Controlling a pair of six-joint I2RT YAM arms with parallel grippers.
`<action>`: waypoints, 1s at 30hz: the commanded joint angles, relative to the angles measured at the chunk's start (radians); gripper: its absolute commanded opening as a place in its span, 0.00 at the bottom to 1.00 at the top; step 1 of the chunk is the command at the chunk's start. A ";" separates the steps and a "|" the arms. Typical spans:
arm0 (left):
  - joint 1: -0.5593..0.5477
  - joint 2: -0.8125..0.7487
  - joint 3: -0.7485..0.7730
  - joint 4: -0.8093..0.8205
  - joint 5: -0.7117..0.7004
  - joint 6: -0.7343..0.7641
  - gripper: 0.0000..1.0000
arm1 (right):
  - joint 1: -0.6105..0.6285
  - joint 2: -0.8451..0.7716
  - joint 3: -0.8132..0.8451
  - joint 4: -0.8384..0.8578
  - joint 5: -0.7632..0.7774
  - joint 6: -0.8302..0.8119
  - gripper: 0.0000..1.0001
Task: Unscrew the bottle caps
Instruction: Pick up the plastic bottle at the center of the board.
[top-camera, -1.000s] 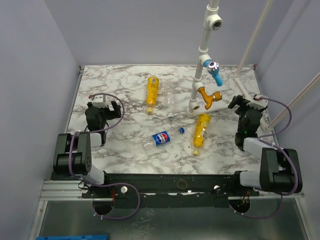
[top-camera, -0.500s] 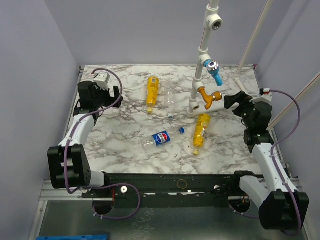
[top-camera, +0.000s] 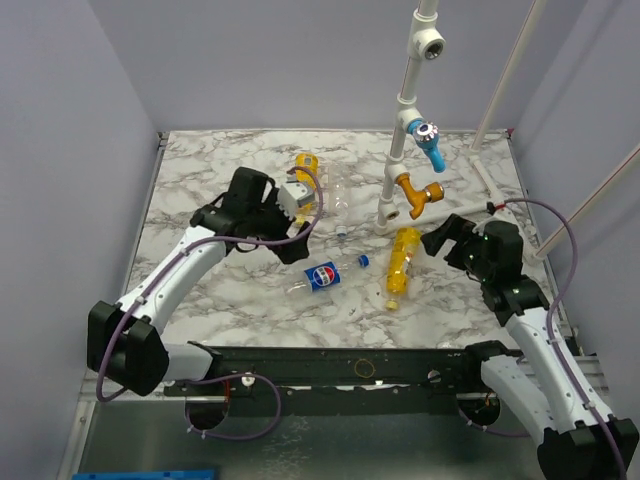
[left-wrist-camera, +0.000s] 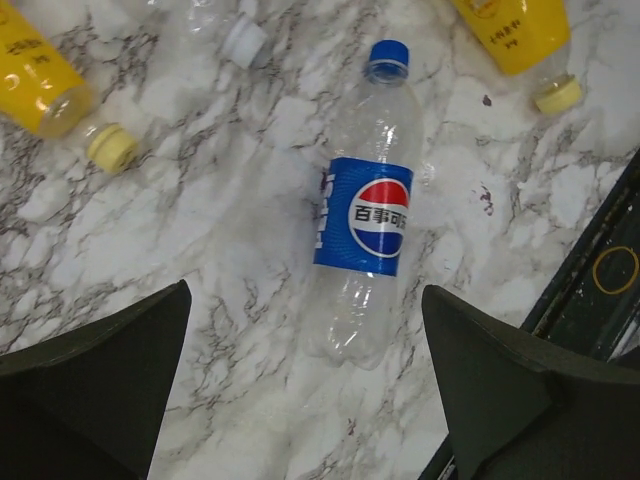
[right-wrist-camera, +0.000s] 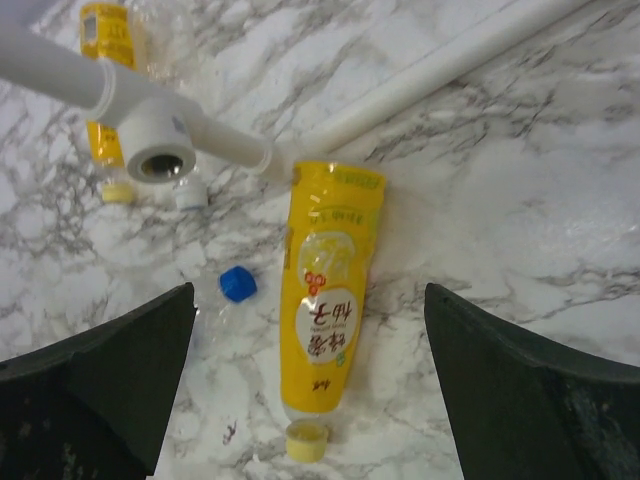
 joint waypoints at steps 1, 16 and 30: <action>-0.206 0.071 0.059 -0.112 -0.138 0.034 0.99 | 0.107 0.060 0.049 -0.119 0.086 0.038 1.00; -0.442 0.359 0.092 0.045 -0.464 -0.003 0.99 | 0.112 -0.108 0.018 -0.092 -0.045 0.131 1.00; -0.470 0.480 0.011 0.060 -0.394 0.059 0.99 | 0.112 -0.111 0.055 -0.169 -0.049 0.089 1.00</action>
